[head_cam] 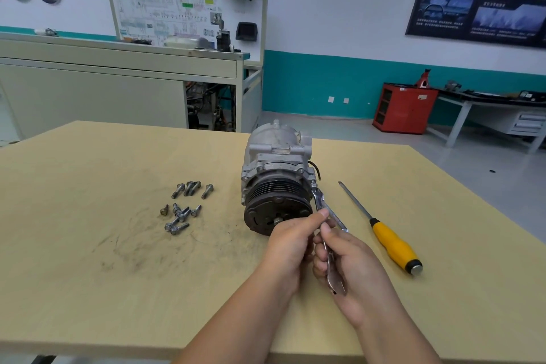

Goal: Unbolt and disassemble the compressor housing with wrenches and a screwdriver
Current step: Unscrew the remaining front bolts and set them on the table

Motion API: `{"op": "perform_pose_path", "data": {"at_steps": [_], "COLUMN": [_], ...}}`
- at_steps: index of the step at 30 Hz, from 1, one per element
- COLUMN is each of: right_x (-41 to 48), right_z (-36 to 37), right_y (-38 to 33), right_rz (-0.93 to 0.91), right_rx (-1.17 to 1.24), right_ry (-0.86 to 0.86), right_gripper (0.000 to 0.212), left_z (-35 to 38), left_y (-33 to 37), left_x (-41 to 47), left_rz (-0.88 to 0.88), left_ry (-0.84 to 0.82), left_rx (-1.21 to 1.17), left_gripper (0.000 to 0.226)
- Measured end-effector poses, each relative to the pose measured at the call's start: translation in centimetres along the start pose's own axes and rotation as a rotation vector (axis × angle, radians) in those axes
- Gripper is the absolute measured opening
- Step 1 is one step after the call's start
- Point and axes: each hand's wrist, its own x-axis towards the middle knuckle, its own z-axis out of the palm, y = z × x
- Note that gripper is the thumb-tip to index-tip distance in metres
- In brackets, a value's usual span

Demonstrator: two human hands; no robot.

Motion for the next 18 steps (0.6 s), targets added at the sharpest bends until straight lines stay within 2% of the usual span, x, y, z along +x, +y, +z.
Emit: {"op": "perform_pose_path", "data": {"at_steps": [3,6,9,14,18], "right_x": [0.14,0.17,0.19,0.07,0.23], "right_z": [-0.08,-0.19,-0.2,-0.38,-0.56], "right_y": [-0.26,-0.18,-0.09,-0.16,-0.23], "right_rz": [-0.034,-0.135,-0.185,-0.024,0.038], "right_rx": [-0.05,-0.2,-0.286,-0.027,0.083], "right_ry": [0.004,0.029,0.028,-0.093,-0.048], "right_gripper": [0.027,0.026,0.032,0.045,0.033], "left_z": [-0.05,-0.09,-0.06,-0.18,-0.07], "left_y": [-0.06,-0.22,-0.3,-0.16,-0.12], "left_x": [0.17,0.29,0.28,0.47,0.52], "left_rz": [0.033,0.058,0.018,-0.068,-0.06], "left_ry": [0.013,0.016,-0.014,-0.029,-0.079], "left_rx": [0.007,0.005,-0.068,-0.105,-0.064], "left_gripper": [0.027,0.029,0.034,0.037,0.035]}}
